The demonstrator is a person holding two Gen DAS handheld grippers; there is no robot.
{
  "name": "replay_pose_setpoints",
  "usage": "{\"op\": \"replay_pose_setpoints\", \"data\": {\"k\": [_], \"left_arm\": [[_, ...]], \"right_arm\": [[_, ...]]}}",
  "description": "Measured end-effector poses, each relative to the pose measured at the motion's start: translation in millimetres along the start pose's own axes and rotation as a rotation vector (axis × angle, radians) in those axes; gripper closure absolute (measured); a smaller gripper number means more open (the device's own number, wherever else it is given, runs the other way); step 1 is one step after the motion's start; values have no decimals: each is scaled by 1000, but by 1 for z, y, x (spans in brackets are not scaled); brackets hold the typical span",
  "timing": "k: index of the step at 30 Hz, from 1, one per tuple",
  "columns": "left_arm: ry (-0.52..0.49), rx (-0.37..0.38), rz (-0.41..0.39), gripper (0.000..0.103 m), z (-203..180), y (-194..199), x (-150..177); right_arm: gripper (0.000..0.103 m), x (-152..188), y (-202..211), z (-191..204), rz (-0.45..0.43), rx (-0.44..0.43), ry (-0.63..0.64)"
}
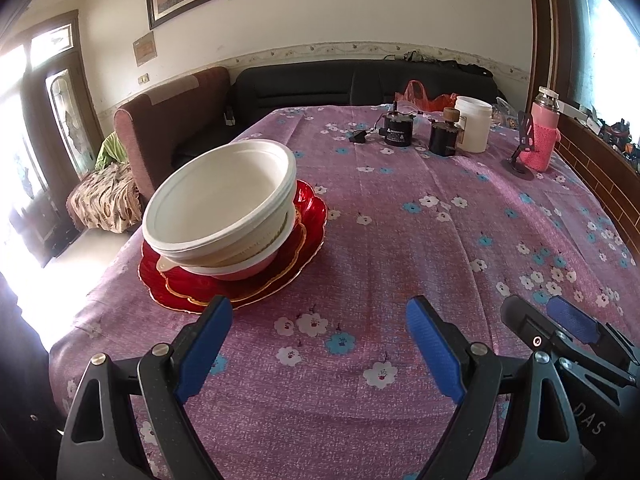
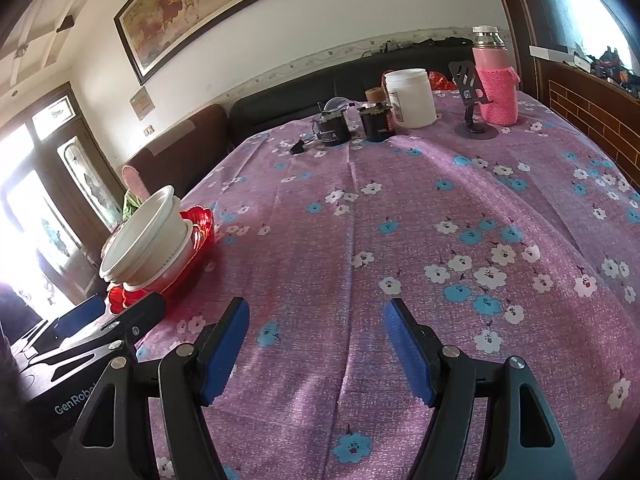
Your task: Organize plates and bowls
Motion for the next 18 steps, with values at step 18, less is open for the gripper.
{"op": "replay_pose_setpoints", "data": {"k": [18], "left_arm": [[28,14,46,15,12,-16,4]], "right_arm": [[28,2,-10,8,27,23,20]]}}
Point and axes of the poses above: each gripper's, at about its wrist camera, not at the fingertips, and y roughly against the way its jaws point, z to its left, x to its underside, the point moved 4 cm from there along -y, roughly the way its jaws point, and after that the axes turned 12 degrees about y, right-handed, at the moved point
